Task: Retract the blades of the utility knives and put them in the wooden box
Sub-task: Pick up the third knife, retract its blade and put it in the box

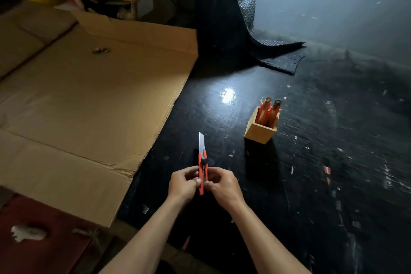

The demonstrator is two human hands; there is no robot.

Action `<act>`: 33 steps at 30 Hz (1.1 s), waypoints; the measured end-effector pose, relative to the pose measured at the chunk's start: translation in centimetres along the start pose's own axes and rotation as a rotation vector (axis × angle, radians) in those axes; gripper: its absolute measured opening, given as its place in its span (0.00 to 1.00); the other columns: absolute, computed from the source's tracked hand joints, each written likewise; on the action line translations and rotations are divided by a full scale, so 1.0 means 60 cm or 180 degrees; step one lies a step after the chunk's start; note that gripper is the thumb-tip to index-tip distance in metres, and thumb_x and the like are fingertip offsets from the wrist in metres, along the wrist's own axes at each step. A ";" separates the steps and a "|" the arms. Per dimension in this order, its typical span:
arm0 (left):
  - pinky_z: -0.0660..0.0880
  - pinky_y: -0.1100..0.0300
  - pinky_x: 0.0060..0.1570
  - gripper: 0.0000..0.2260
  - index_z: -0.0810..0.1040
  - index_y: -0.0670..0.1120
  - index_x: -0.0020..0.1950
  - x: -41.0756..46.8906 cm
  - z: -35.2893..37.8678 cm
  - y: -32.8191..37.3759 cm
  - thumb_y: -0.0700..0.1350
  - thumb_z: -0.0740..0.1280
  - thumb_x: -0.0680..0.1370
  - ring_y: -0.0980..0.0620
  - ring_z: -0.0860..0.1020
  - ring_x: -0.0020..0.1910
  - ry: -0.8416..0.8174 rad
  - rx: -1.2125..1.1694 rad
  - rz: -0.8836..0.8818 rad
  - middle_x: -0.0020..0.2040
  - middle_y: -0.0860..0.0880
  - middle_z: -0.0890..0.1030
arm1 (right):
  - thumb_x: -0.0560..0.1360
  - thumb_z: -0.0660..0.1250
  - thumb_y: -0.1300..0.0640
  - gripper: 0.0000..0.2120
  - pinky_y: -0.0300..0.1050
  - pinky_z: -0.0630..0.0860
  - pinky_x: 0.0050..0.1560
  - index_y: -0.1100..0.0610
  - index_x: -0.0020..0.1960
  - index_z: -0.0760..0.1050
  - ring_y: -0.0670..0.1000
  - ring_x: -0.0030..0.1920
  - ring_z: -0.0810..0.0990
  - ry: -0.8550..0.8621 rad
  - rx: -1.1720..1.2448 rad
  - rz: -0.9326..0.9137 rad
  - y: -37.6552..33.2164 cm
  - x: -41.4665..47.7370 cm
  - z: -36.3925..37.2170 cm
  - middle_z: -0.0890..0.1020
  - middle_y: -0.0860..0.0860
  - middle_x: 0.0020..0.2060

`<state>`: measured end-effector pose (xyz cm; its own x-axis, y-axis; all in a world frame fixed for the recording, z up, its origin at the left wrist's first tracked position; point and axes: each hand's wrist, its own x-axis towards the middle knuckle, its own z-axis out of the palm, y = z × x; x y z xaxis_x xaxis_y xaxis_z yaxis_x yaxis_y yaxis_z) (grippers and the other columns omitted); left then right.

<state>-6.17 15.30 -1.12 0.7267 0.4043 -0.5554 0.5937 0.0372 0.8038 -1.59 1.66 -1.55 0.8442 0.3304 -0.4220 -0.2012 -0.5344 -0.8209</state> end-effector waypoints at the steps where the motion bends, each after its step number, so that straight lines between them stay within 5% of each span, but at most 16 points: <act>1: 0.84 0.47 0.56 0.18 0.88 0.53 0.52 0.000 0.002 0.011 0.30 0.70 0.75 0.48 0.87 0.50 -0.0080 -0.0059 0.0064 0.49 0.48 0.89 | 0.72 0.75 0.62 0.16 0.42 0.84 0.48 0.47 0.56 0.84 0.42 0.45 0.87 0.0051 0.0124 -0.0030 -0.004 -0.002 -0.009 0.89 0.45 0.44; 4: 0.84 0.44 0.54 0.17 0.87 0.49 0.53 0.001 0.010 0.052 0.28 0.69 0.75 0.46 0.88 0.51 -0.0308 -0.0136 0.0325 0.49 0.46 0.90 | 0.70 0.75 0.64 0.16 0.55 0.86 0.50 0.50 0.56 0.83 0.49 0.45 0.88 0.0260 0.0418 -0.0158 -0.022 -0.008 -0.045 0.89 0.49 0.44; 12: 0.85 0.55 0.47 0.17 0.84 0.40 0.60 -0.041 0.045 0.200 0.25 0.69 0.75 0.45 0.88 0.53 -0.1088 -0.0476 0.1025 0.53 0.42 0.89 | 0.80 0.69 0.60 0.09 0.40 0.84 0.46 0.60 0.59 0.80 0.50 0.48 0.87 0.0903 0.0786 -0.0795 -0.116 -0.025 -0.190 0.86 0.54 0.49; 16: 0.85 0.54 0.48 0.18 0.81 0.36 0.63 -0.072 0.070 0.281 0.24 0.69 0.75 0.45 0.88 0.50 -0.1433 -0.0554 0.1342 0.55 0.38 0.87 | 0.80 0.69 0.61 0.11 0.57 0.85 0.51 0.62 0.62 0.78 0.58 0.49 0.88 0.0885 0.1163 -0.0936 -0.165 -0.042 -0.270 0.86 0.60 0.52; 21: 0.85 0.53 0.47 0.17 0.81 0.39 0.64 -0.105 0.099 0.366 0.29 0.69 0.77 0.45 0.88 0.47 -0.1643 -0.0586 0.1688 0.53 0.40 0.88 | 0.77 0.72 0.65 0.12 0.50 0.86 0.42 0.65 0.60 0.79 0.59 0.44 0.89 0.1036 0.1552 -0.1202 -0.220 -0.085 -0.341 0.87 0.63 0.48; 26: 0.85 0.46 0.50 0.17 0.83 0.41 0.62 -0.141 0.113 0.431 0.27 0.68 0.77 0.42 0.87 0.49 -0.1771 -0.0524 0.1915 0.54 0.40 0.88 | 0.76 0.73 0.62 0.10 0.54 0.86 0.48 0.62 0.57 0.81 0.58 0.46 0.89 0.1450 0.1297 -0.1489 -0.257 -0.117 -0.389 0.88 0.59 0.46; 33: 0.86 0.53 0.40 0.17 0.83 0.38 0.60 -0.184 0.122 0.489 0.24 0.66 0.76 0.40 0.86 0.46 -0.1716 -0.0540 0.2146 0.52 0.35 0.87 | 0.81 0.68 0.56 0.06 0.37 0.84 0.49 0.54 0.57 0.81 0.46 0.50 0.85 0.2366 0.0324 -0.1827 -0.328 -0.153 -0.436 0.85 0.47 0.52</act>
<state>5.78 5.21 27.03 0.9937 -0.0960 0.0586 -0.0490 0.0989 0.9939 7.64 -11.21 28.55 0.9210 -0.0776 0.3818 0.3308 -0.3620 -0.8715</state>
